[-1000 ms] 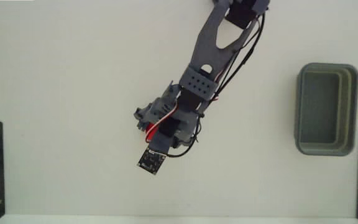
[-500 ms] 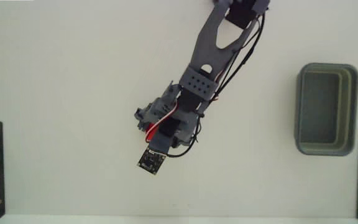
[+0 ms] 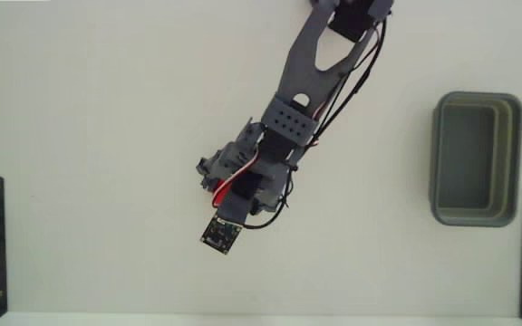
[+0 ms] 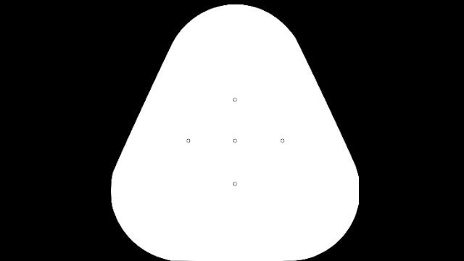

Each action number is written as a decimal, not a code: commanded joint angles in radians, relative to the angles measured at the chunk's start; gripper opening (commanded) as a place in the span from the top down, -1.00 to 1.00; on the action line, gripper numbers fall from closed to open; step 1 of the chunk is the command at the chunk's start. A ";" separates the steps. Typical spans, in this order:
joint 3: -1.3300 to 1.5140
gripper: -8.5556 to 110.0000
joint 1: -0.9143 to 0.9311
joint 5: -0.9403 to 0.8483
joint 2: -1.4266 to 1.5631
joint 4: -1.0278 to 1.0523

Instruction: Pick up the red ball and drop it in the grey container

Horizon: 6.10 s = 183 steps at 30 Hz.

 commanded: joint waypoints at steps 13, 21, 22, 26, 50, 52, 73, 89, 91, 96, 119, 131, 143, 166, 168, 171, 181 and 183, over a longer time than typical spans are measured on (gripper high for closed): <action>-0.005 -0.44 0.007 0.002 0.035 -0.007; -0.005 -0.41 0.007 0.002 0.035 -0.007; -0.005 -0.40 0.007 0.002 0.035 -0.007; -0.005 -0.39 0.007 0.002 0.035 -0.007; -0.005 -0.29 0.007 0.002 0.035 -0.007; -0.005 -0.29 0.007 0.002 0.035 -0.007; -0.007 -0.29 0.007 0.002 0.035 -0.005; -0.117 -0.29 0.007 0.002 0.053 0.122; -0.144 -0.29 0.007 0.002 0.054 0.150; -0.227 -0.29 0.007 0.002 0.055 0.234; -0.766 -0.29 0.007 0.002 -0.052 0.667; -1.211 -0.29 0.007 0.002 -0.215 0.948; -1.193 -0.29 0.007 0.002 -0.207 0.938; -1.087 -0.29 -0.175 0.002 -0.144 0.895; -1.068 -0.29 -0.209 0.002 -0.133 0.888; -1.040 -0.29 -0.257 0.002 -0.116 0.876; -0.939 -0.29 -0.431 0.002 -0.056 0.836; -0.918 -0.29 -0.466 0.002 -0.044 0.828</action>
